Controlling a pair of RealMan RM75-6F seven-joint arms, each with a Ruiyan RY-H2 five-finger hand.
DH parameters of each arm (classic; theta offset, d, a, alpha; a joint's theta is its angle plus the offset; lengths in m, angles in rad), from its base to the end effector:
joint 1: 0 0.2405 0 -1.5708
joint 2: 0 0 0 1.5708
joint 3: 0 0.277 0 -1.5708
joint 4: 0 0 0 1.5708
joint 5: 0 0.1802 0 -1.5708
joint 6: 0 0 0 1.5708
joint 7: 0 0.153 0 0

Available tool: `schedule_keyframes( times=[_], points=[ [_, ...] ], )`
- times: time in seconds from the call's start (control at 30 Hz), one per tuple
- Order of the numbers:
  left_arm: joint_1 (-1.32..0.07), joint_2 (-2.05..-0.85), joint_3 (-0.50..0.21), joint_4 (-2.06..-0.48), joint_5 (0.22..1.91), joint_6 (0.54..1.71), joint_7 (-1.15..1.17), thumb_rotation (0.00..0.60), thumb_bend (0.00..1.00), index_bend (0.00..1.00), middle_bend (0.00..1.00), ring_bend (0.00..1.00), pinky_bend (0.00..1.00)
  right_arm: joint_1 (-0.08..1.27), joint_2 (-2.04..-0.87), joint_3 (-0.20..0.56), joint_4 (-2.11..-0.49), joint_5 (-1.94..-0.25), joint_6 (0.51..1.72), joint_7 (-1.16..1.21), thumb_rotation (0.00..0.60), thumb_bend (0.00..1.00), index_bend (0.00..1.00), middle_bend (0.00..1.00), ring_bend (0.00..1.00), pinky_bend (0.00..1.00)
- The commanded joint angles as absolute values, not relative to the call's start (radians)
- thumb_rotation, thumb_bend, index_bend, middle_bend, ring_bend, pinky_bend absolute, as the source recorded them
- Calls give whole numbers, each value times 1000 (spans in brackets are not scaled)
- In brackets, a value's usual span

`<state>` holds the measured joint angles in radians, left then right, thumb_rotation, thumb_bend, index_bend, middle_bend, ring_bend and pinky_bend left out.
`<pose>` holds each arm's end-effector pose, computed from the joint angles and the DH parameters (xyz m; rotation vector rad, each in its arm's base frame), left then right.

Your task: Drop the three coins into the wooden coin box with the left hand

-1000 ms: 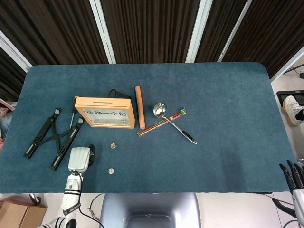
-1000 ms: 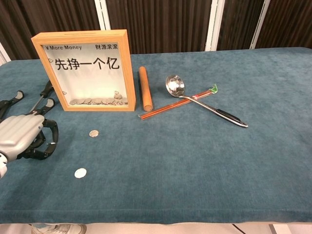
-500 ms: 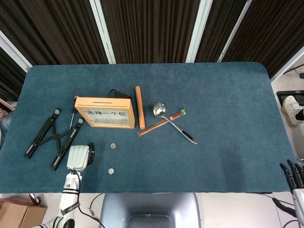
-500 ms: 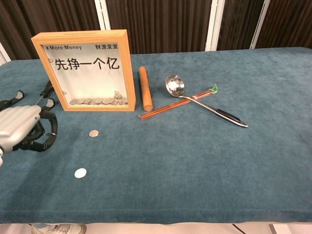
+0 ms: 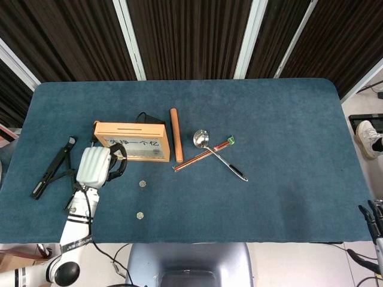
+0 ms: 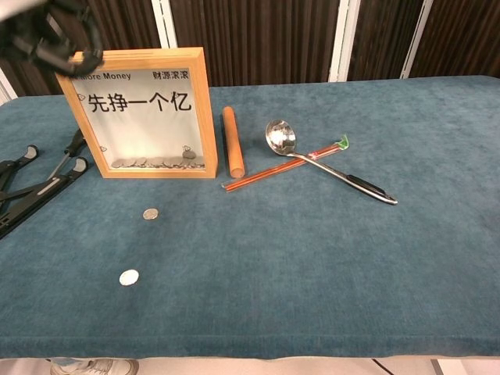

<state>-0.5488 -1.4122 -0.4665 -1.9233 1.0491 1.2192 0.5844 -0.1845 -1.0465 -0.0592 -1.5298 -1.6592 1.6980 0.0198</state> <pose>-0.1288 0.3374 0.1229 -1.4548 -0.9278 -1.1992 -0.3395 -0.0805 0.2287 1.3720 -0.8458 0.7524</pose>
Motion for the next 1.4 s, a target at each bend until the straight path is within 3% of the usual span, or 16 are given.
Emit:
schedule_keyframes(
  times=[0.03,0.57,1.4],
  points=[
    [-710,-1376,-578,-1869,871,1159,699,600,465,637,1000,1000,1000,-184,-1043,-58,-1529,-1654,1696,28,600,208,0,0,0,0],
    [-879,-1480,-507,-1594,783,1119,639,600,467,647,1000,1000,1000,-179,-1028,-45,-1535,-1608,1667,56,600,207,0,0,0,0],
    [-929,-1472,-435,-1531,730,1120,597,600,467,606,1000,1000,1000,-189,-1023,-42,-1531,-1604,1679,73,600,207,0,0,0,0]
  ],
)
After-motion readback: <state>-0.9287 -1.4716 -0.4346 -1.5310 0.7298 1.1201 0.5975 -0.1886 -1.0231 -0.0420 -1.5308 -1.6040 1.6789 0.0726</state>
